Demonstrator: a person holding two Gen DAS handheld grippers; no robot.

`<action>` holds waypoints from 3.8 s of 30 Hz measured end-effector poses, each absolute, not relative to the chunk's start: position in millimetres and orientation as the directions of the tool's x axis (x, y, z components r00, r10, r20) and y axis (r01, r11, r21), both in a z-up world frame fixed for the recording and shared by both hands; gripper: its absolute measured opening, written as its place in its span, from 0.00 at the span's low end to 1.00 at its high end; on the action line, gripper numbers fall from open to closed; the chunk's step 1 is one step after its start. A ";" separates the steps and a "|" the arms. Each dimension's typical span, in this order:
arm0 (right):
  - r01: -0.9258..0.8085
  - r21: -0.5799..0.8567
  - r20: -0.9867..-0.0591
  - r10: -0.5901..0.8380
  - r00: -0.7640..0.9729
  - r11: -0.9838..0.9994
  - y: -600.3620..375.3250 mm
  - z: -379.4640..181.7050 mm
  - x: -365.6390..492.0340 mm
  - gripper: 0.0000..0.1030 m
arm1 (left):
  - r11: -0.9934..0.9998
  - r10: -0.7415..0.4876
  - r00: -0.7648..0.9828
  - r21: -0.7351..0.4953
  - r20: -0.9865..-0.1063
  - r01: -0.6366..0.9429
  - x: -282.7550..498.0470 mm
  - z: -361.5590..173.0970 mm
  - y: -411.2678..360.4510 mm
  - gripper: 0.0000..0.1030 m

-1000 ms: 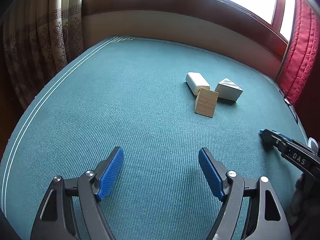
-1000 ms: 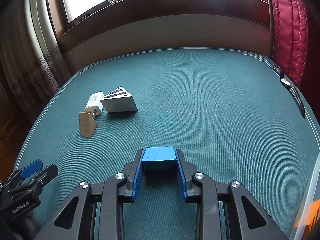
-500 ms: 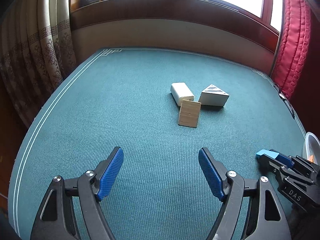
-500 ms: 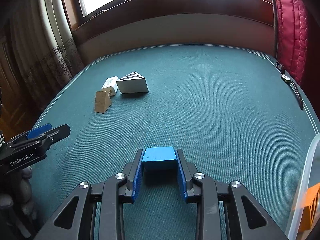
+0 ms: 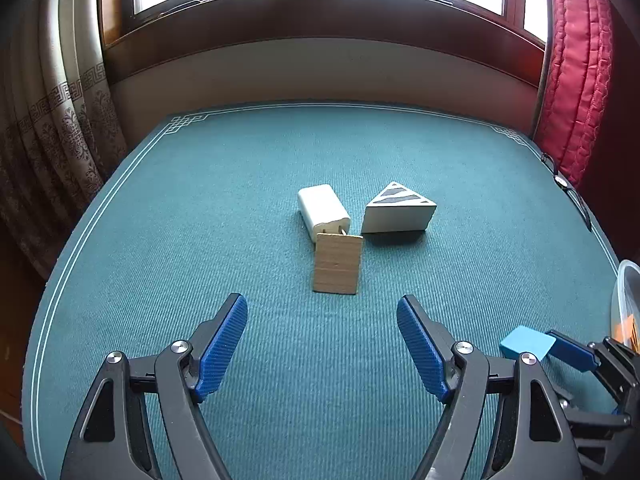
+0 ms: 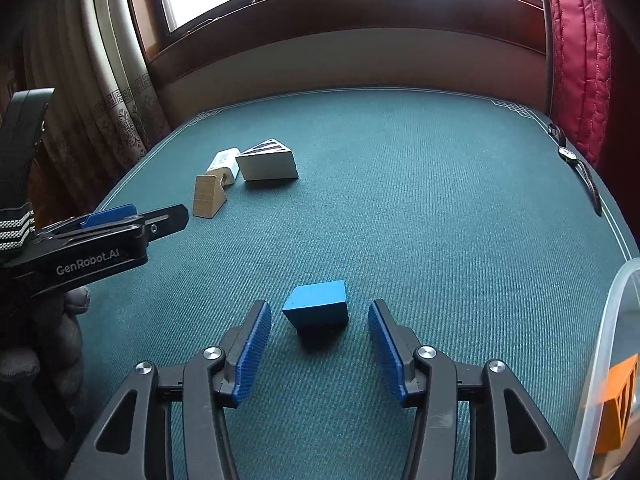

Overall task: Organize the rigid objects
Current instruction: 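Grasp the flat light wooden plank block with the left gripper, then carry the blue block and wooden plank toward the clear bowl with both grippers, then lower the blue block into the clear bowl and open the right gripper, then lower the wooden plank into the clear bowl and open the left gripper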

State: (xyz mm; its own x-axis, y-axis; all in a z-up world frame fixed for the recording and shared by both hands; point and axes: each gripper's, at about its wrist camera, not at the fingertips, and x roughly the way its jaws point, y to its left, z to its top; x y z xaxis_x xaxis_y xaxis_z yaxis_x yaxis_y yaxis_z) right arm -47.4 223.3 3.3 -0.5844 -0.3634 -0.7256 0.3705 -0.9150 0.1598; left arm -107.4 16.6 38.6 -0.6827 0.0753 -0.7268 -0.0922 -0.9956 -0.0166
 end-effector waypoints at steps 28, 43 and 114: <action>0.356 0.156 -0.722 -0.352 -0.595 -0.922 224.8 0.8 -47.8 0.40 | -0.988 0.154 -0.720 -0.112 -0.676 -0.106 -126.8 28.4 15.5 0.31; 0.323 0.175 -0.703 -0.347 -0.621 -0.930 234.5 5.5 -38.2 0.32 | -0.974 0.219 -0.723 -0.097 -0.655 -0.207 -99.4 36.2 50.0 0.31; -0.255 0.205 -0.642 0.066 -0.763 -0.945 458.0 34.0 51.0 0.57 | -0.886 0.380 -0.678 -0.038 -0.629 -0.462 -19.2 47.1 136.5 0.31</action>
State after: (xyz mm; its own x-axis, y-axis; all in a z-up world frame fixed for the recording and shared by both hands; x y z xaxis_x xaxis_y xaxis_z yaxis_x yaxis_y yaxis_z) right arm 51.0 458.0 34.0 -0.7634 0.0663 -0.6425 -0.2549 -0.9449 0.2054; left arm -19.2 136.5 47.1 -0.6782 0.3800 -0.6290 -0.4618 -0.8862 -0.0375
